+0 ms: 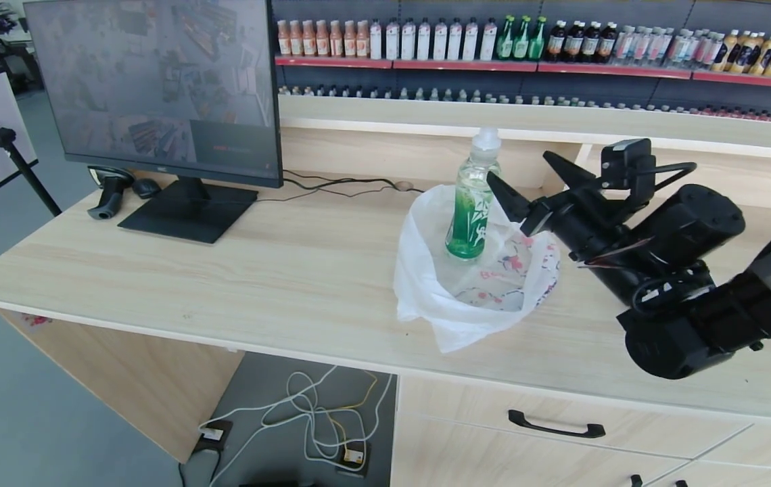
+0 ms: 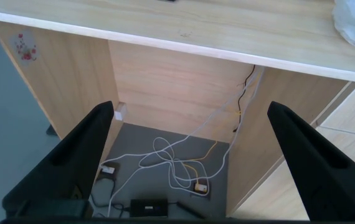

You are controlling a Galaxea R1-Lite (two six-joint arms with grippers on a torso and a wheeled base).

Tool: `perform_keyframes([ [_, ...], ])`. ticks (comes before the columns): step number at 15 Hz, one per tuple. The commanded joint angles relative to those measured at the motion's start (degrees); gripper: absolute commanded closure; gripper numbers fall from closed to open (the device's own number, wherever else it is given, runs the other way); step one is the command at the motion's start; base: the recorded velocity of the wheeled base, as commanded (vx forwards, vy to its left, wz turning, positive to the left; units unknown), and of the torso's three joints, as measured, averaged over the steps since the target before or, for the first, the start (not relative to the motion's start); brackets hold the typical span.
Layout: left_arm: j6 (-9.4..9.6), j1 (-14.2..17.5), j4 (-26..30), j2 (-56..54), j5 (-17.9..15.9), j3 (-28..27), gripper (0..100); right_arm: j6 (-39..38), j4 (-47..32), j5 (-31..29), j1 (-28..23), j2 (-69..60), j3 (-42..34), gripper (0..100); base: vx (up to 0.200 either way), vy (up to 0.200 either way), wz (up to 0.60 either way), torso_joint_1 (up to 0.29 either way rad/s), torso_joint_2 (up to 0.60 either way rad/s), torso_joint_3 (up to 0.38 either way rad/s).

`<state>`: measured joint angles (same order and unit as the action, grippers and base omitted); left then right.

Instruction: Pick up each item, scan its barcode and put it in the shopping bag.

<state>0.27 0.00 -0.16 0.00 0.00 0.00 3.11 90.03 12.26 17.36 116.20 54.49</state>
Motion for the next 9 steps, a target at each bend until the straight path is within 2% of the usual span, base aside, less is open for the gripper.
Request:
perform_keyframes([
  [1,0.00,0.0,0.0,0.0,0.0,0.0,0,0.1,0.0,0.0,0.0,-9.9,-7.3,0,0.000,0.000,0.00,0.000,0.00,0.000],
  [4,0.08,0.0,0.0,0.0,0.0,0.0,0,0.1,0.0,0.0,0.0,-14.9,-9.0,0,0.000,0.000,0.00,0.000,0.00,0.000],
  [9,0.00,0.0,0.0,0.0,0.0,0.0,0,0.0,0.0,0.0,-0.2,-16.2,-6.5,0,0.000,0.000,0.00,0.000,0.00,0.000],
])
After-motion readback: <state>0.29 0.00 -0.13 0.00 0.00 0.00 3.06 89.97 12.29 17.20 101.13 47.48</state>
